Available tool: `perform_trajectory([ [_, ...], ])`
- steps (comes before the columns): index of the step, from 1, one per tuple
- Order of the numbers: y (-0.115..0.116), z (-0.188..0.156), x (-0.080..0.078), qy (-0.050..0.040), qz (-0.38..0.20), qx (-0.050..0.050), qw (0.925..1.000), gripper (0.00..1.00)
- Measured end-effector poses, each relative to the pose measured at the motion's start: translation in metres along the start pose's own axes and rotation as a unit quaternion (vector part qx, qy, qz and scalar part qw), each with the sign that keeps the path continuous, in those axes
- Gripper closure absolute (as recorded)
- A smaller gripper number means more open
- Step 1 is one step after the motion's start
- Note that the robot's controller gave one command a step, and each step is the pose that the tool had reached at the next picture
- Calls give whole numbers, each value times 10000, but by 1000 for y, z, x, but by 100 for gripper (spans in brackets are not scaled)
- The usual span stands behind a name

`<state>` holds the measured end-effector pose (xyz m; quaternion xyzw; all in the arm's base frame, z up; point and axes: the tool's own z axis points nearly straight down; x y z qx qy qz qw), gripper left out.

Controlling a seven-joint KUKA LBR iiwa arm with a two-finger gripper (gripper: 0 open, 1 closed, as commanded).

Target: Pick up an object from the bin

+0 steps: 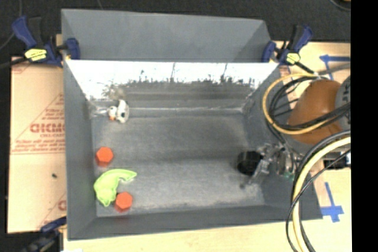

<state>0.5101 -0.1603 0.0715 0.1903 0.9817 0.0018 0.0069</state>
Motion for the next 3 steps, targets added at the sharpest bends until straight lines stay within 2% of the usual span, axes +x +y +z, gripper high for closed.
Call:
perform_trajectory([
  [1,0,0,0,2,-16,2,10000,100],
  [2,2,2,3,56,-30,-10,10000,0],
  [3,0,0,0,9,-17,1,10000,100],
])
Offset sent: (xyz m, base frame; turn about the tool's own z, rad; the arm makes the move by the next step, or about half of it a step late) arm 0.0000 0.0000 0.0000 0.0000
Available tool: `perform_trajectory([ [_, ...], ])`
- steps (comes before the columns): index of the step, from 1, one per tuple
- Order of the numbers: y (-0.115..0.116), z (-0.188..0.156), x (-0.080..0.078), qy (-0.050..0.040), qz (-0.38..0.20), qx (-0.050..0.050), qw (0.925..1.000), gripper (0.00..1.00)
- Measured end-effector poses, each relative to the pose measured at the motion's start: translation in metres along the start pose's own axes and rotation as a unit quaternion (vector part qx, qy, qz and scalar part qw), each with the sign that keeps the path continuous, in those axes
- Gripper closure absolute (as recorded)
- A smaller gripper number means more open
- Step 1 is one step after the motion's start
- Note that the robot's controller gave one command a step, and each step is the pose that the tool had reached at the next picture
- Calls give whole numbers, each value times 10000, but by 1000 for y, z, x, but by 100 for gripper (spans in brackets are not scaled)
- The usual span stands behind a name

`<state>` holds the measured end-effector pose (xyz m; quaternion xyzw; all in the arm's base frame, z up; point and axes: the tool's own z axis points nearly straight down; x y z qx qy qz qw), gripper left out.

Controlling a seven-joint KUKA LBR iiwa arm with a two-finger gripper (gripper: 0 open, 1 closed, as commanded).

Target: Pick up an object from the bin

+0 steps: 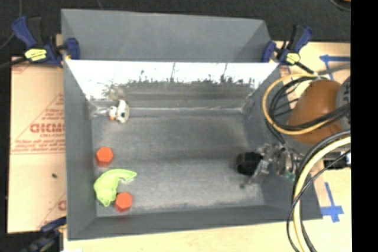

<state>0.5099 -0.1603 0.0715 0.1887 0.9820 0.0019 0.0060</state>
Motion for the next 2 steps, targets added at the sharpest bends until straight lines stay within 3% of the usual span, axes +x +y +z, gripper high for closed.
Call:
perform_trajectory([
  [2,0,0,0,0,-20,2,10000,100],
])
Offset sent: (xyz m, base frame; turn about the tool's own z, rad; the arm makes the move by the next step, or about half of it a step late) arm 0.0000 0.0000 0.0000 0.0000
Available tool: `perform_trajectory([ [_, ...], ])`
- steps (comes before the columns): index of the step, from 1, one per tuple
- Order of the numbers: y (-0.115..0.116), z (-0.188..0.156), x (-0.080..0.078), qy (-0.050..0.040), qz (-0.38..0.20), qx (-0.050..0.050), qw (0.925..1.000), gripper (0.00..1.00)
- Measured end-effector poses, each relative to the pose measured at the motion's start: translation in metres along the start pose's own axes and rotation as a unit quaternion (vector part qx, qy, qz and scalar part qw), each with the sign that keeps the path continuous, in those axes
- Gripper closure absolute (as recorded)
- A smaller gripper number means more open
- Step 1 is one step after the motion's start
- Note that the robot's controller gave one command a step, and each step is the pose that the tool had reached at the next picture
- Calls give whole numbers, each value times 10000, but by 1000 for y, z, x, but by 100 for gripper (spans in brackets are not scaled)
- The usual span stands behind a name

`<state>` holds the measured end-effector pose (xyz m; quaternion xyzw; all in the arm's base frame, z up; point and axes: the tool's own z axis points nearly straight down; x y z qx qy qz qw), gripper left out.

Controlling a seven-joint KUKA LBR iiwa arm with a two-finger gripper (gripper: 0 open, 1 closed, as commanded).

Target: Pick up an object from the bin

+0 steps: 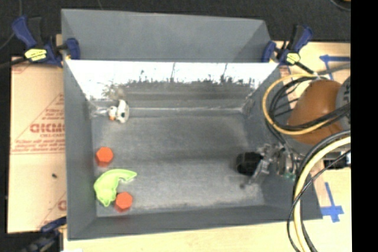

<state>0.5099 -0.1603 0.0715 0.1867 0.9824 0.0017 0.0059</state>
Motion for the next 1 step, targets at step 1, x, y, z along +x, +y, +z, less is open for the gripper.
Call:
perform_trajectory([
  [1,0,0,0,0,-7,1,10000,100],
])
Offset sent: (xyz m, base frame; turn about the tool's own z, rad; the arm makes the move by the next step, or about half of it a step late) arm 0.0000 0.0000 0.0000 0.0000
